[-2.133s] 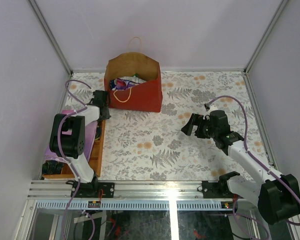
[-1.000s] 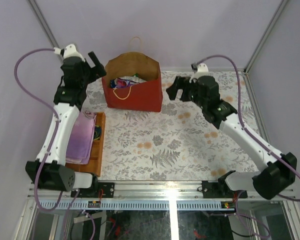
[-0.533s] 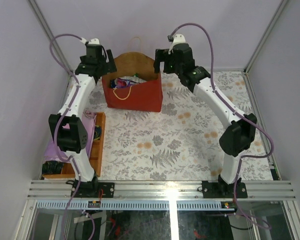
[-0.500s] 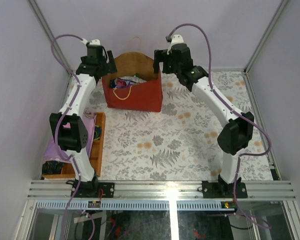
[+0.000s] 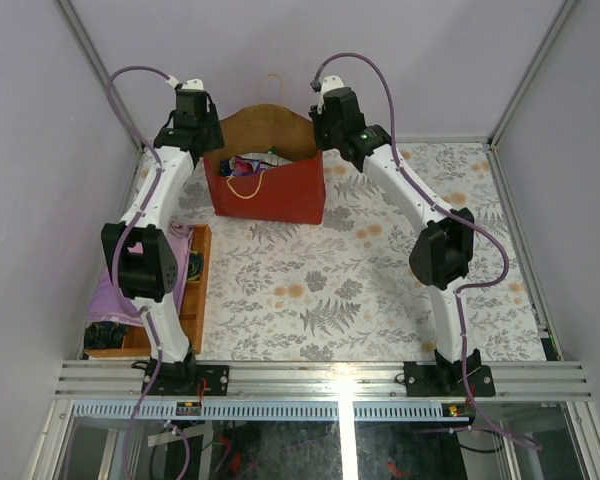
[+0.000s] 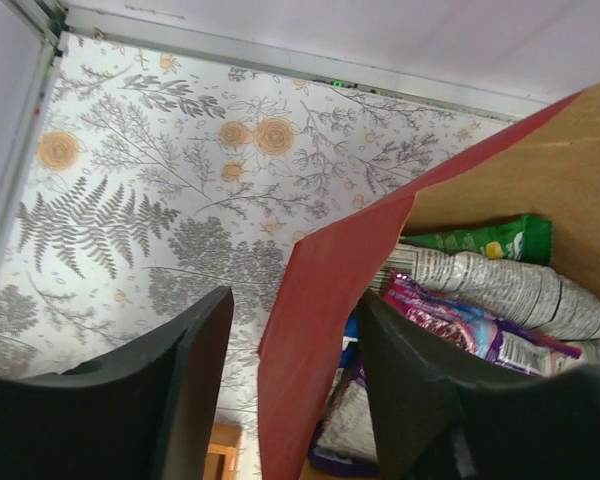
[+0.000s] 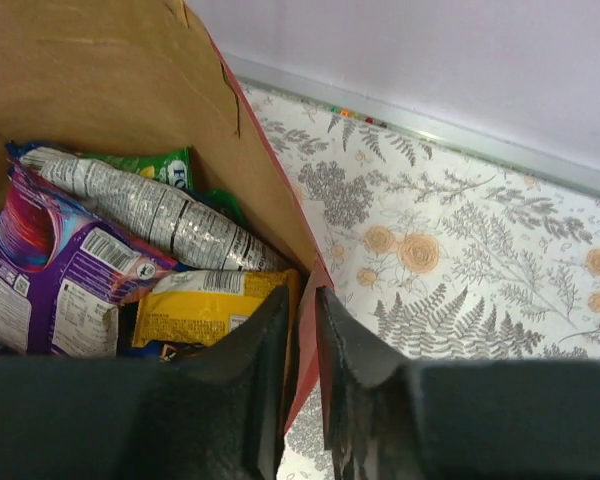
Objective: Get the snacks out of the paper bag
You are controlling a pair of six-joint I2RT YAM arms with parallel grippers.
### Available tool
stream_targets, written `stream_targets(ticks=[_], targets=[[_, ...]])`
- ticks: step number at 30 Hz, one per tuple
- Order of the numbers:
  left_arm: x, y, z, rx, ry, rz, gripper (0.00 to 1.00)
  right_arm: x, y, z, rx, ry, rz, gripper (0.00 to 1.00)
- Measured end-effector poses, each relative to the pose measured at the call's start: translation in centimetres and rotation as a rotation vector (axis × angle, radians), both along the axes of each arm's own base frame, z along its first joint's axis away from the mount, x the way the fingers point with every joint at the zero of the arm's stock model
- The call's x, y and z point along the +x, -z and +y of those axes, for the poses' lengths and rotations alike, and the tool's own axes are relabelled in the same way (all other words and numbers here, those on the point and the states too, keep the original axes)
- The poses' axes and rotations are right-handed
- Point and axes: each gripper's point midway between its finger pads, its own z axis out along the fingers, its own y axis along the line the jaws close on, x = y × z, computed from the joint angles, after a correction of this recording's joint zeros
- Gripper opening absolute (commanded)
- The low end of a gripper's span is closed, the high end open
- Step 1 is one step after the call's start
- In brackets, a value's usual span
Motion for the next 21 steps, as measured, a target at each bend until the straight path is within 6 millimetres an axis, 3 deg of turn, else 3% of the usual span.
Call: stream_targets(ticks=[4, 6, 14, 21], targets=[[-0.4, -0.6, 0.2, 0.01, 0.0, -0.009, 0.15, 0.1, -0.8, -0.1, -0.001, 0.006, -0.013, 0.01], [-0.8, -0.7, 0.2, 0.011, -0.002, -0.008, 0.0, 0.1, -0.8, -0.4, -0.009, 0.016, -0.012, 0.0], [-1.9, -1.1, -0.4, -0.009, 0.009, -0.011, 0.0, -0.8, -0.9, -1.5, -0.027, 0.045, -0.018, 0.0], [-4.3, -1.5, -3.0, -0.03, 0.053, -0.011, 0.0, -3.3, -1.1, -3.7, -0.049, 0.087, -0.024, 0.0]])
